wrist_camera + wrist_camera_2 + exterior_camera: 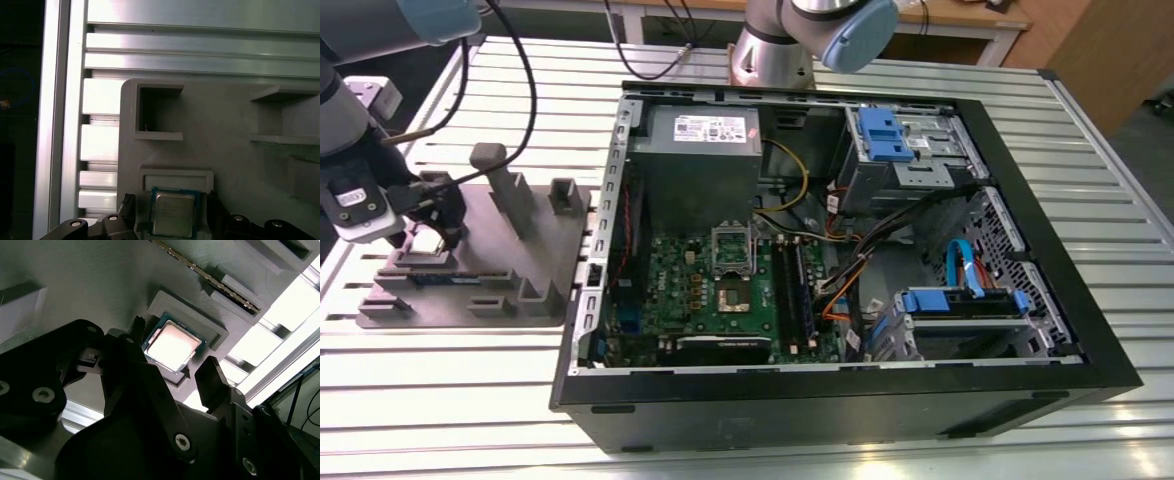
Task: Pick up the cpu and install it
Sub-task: 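Pick up the cpu and move it towards the insertion slot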
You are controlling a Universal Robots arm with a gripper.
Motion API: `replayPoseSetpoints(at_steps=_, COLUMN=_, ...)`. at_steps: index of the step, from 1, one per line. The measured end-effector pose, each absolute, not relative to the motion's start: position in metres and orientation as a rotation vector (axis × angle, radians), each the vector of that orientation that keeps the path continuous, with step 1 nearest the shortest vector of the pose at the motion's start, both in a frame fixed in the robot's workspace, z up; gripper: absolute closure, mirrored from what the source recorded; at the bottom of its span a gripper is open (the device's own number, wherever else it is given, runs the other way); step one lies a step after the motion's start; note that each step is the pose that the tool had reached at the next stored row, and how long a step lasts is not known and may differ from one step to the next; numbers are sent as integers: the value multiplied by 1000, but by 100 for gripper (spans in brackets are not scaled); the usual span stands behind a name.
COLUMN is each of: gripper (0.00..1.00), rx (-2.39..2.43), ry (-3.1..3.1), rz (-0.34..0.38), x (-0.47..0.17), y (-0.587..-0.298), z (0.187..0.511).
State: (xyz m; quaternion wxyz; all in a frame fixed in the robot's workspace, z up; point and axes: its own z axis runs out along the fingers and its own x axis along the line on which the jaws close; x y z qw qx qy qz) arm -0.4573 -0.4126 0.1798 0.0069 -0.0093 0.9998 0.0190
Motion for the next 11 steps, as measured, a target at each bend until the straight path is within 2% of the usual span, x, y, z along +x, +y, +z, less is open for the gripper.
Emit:
replayPoseSetpoints(at_steps=7, gripper=33, rx=-29, ry=3127, rz=59, x=-457, y=-413, z=179)
replayPoseSetpoints(at_steps=9, gripper=35, rx=-29, ry=3127, rz=59, x=-457, y=-413, z=179)
replayPoseSetpoints(at_steps=10, gripper=41, rx=-29, ry=3127, rz=59, x=-457, y=-413, z=179)
replayPoseSetpoints(at_steps=11, gripper=41, rx=-29, ry=3127, rz=59, x=-457, y=-413, z=179)
